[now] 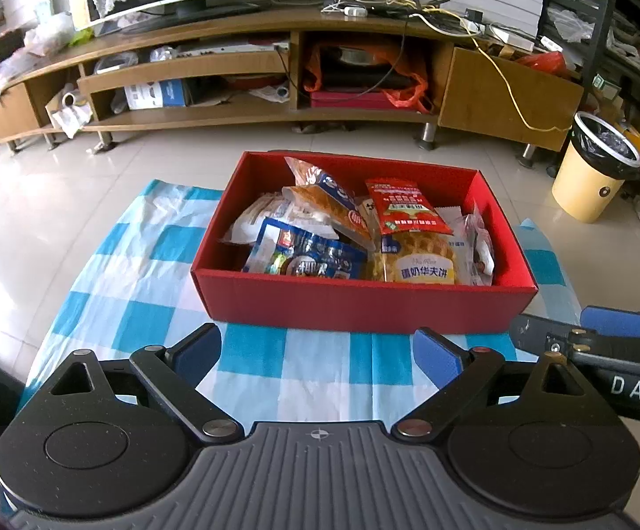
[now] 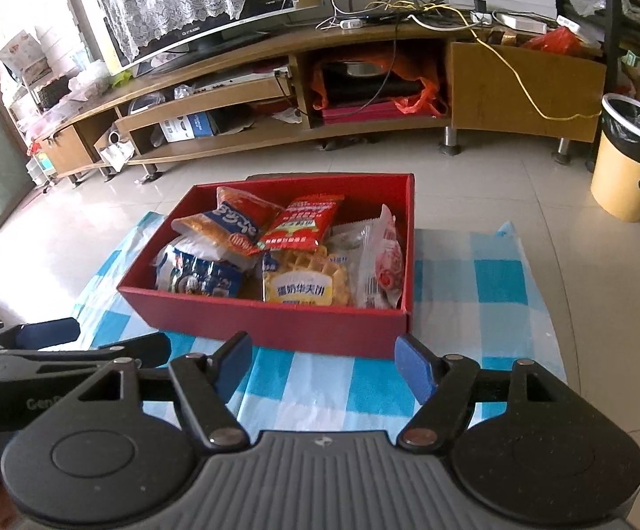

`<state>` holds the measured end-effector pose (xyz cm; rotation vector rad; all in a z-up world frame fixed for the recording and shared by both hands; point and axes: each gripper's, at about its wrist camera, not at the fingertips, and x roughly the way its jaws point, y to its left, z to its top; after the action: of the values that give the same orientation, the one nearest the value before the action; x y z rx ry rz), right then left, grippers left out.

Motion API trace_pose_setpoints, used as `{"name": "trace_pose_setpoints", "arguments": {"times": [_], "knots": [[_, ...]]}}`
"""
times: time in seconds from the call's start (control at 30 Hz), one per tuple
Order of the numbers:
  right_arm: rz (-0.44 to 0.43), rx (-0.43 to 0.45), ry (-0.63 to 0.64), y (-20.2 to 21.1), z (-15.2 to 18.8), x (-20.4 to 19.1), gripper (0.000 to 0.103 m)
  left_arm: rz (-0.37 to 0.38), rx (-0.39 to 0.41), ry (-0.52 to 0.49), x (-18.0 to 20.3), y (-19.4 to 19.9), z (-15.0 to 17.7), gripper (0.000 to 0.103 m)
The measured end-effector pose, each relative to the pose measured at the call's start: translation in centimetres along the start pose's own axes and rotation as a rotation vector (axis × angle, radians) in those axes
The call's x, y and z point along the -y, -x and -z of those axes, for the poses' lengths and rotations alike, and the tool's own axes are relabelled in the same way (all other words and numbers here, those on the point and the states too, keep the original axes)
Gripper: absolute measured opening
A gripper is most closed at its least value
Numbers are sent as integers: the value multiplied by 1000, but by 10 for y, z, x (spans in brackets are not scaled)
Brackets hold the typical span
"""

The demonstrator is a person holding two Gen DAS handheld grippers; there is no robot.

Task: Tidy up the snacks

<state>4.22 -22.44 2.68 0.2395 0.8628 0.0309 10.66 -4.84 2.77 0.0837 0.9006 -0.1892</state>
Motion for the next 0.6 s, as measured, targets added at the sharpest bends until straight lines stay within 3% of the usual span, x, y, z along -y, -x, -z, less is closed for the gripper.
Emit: {"name": "trace_pose_setpoints", "arguments": {"times": [0.6], "knots": [[-20,13,6,37,37,-11,69,-7,15,-16,-2,37,35,96]]}}
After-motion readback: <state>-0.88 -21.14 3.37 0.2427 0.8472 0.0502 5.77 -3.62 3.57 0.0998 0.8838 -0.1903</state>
